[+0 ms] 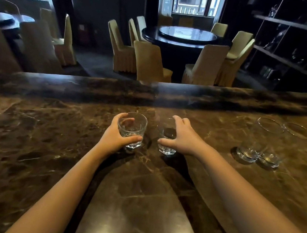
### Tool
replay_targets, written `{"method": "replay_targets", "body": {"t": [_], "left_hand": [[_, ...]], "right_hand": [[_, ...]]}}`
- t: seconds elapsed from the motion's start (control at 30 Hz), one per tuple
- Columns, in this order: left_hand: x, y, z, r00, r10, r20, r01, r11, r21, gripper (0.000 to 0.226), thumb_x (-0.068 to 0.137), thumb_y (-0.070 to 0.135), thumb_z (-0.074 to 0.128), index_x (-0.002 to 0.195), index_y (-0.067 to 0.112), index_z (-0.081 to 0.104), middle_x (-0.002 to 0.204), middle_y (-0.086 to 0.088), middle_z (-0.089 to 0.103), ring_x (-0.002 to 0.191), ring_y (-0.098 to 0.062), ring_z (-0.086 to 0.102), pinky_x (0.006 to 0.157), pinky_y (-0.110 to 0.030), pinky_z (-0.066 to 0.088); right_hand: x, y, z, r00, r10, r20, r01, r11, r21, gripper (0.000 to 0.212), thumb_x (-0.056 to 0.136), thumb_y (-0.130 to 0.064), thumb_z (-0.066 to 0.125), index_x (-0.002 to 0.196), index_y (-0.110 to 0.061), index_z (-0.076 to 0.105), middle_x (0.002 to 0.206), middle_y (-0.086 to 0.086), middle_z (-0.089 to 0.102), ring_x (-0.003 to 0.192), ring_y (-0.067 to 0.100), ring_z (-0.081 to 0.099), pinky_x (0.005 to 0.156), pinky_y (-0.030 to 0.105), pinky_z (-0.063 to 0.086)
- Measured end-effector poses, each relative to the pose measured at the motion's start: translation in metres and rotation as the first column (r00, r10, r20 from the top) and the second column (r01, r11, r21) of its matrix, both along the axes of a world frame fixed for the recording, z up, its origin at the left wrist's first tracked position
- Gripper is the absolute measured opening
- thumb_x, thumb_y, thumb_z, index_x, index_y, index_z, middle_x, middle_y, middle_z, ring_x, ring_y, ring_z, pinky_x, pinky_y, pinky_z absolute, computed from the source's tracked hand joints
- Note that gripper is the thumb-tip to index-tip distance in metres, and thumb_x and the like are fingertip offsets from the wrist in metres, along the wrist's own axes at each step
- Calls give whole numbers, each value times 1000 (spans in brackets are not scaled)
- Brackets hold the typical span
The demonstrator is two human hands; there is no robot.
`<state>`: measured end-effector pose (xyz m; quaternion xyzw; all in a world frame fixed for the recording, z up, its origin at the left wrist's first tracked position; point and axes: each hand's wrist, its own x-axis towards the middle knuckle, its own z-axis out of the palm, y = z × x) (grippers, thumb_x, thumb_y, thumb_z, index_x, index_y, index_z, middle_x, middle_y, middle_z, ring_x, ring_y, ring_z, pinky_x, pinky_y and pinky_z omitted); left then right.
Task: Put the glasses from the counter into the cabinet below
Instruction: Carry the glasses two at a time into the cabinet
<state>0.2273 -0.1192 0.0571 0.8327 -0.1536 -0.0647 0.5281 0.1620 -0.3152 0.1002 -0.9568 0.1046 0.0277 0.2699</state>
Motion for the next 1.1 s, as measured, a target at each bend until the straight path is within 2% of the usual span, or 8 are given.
{"method": "replay_targets", "body": {"t": [0.2,0.37,0.57,0.67,0.83,0.93,1.03,1.1], "left_hand": [[-6,-3,0,999,-10,53,8,1000,28,82,65,22,82,134,17,36,119,11,44,111,-6,43,95,-20,34],[-22,3,0,998,-32,55,30,999,26,81,64,21,82,132,17,38,118,11,46,112,-6,45,96,-21,35],[-64,3,8,997,-51,55,51,999,6,79,64,21,82,130,19,40,115,13,48,108,-5,47,93,-17,36],[-94,2,14,995,-78,59,80,996,-29,76,61,19,83,126,21,43,114,15,54,109,-5,53,100,-24,40],[-157,-1,20,990,-139,30,141,986,-86,84,46,39,85,121,32,48,120,10,62,116,-9,58,105,-40,44],[-197,-7,23,977,-211,34,213,975,-61,78,45,42,82,115,40,48,116,13,63,114,-4,59,104,-31,45],[-237,-10,17,963,-271,-4,271,961,-55,82,44,41,83,118,37,47,117,17,62,113,-1,59,100,-20,47],[-263,-12,6,950,-306,-53,302,950,-74,87,42,44,85,120,34,47,118,18,62,114,-3,59,98,-20,48]], "right_hand": [[1,17,-3,997,-20,70,17,999,42,92,73,-40,76,146,-18,24,149,7,31,133,25,40,104,37,43],[-18,24,-9,992,-55,118,50,998,46,90,71,-40,77,144,-18,28,144,8,36,127,24,45,103,40,47],[-63,22,-5,985,-21,169,9,997,72,88,68,-41,79,141,-19,34,133,5,44,113,16,50,98,31,48],[-98,18,1,982,-1,187,-22,992,122,86,68,-39,79,139,-20,36,128,2,44,105,9,47,90,20,44],[-171,5,12,984,45,173,-72,986,153,90,67,-42,77,142,-21,33,122,-4,42,107,7,47,96,24,45],[-219,-5,14,985,74,156,-99,982,161,89,67,-43,76,142,-26,31,119,-11,40,110,5,46,99,25,46],[-264,-13,10,988,93,125,-115,976,185,89,66,-45,75,142,-31,30,119,-14,41,109,3,47,97,24,47],[-292,-19,1,991,91,102,-110,974,199,90,65,-48,74,141,-34,29,119,-16,40,107,0,46,95,22,46]]}}
